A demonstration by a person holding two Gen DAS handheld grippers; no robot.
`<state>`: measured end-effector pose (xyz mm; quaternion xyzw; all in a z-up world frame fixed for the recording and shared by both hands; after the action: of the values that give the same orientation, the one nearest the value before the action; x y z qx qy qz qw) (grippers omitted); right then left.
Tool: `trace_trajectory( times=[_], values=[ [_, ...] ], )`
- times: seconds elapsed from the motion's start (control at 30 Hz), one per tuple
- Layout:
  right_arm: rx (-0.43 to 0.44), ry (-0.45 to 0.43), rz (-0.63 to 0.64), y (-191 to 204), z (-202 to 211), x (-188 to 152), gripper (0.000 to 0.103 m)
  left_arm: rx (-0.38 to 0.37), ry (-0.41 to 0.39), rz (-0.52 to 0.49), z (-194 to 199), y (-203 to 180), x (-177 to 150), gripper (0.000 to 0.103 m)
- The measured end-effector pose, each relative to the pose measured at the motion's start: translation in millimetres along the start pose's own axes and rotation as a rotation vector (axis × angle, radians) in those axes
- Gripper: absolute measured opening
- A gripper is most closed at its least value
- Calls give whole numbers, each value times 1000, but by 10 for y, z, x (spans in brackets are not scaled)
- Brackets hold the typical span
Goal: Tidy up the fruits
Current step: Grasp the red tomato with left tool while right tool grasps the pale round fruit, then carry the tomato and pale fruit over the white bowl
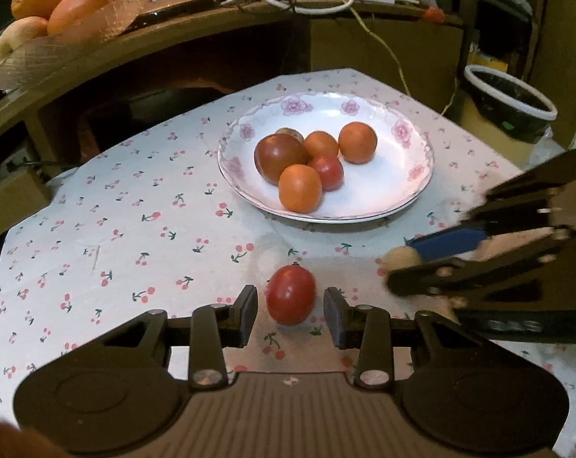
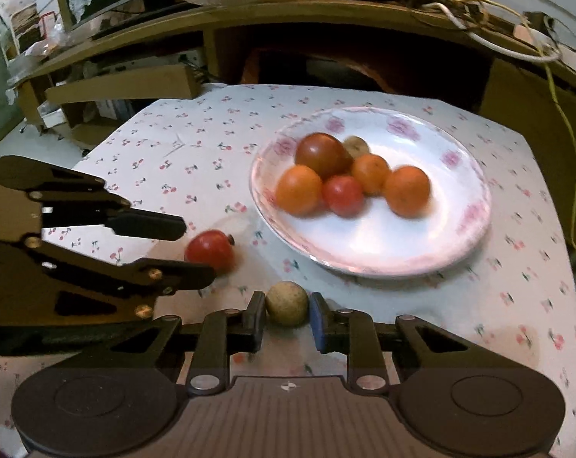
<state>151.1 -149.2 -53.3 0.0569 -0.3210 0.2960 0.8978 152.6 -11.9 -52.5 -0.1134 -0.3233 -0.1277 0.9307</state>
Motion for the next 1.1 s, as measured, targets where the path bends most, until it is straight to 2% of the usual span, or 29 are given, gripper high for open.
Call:
trace_trajectory(
  times=[0.17, 0.23, 0.33, 0.67, 0.87, 1.0, 1.1],
  values=[
    [1, 4, -20, -37, 92, -100, 25, -9, 5, 66, -109, 31, 50, 43],
    [0, 6, -20, -39, 107, -112, 25, -11, 8, 72, -108, 17, 48, 38],
    [-11, 7, -17, -55, 128, -134, 25, 3, 8, 54, -74, -28, 18, 34],
    [-31, 6, -18, -26, 312, -239, 24, -19, 42, 24, 291, -142, -192, 34],
    [-43, 67, -13, 128, 449, -455, 25, -42, 78, -22, 513, -286, -438, 34],
    [-60, 78, 10, 250, 527, -566, 25, -29, 107, -38, 485, -341, -562, 34],
    [-60, 92, -10, 255, 535, -610, 30, -19, 99, -49, 478, -355, -588, 35]
  ],
)
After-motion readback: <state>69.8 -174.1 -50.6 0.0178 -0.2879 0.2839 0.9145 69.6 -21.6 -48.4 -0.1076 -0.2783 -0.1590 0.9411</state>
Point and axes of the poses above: each gripper's, at about its wrist camera, not at the fingertips, and z roughly against the way its jaws point, y to its left, x to its top, the point moved 1 cm from there along -z, roughly the way its jaws point, and after that the axes turned 13 degrees about z, right-handed, at the moved point
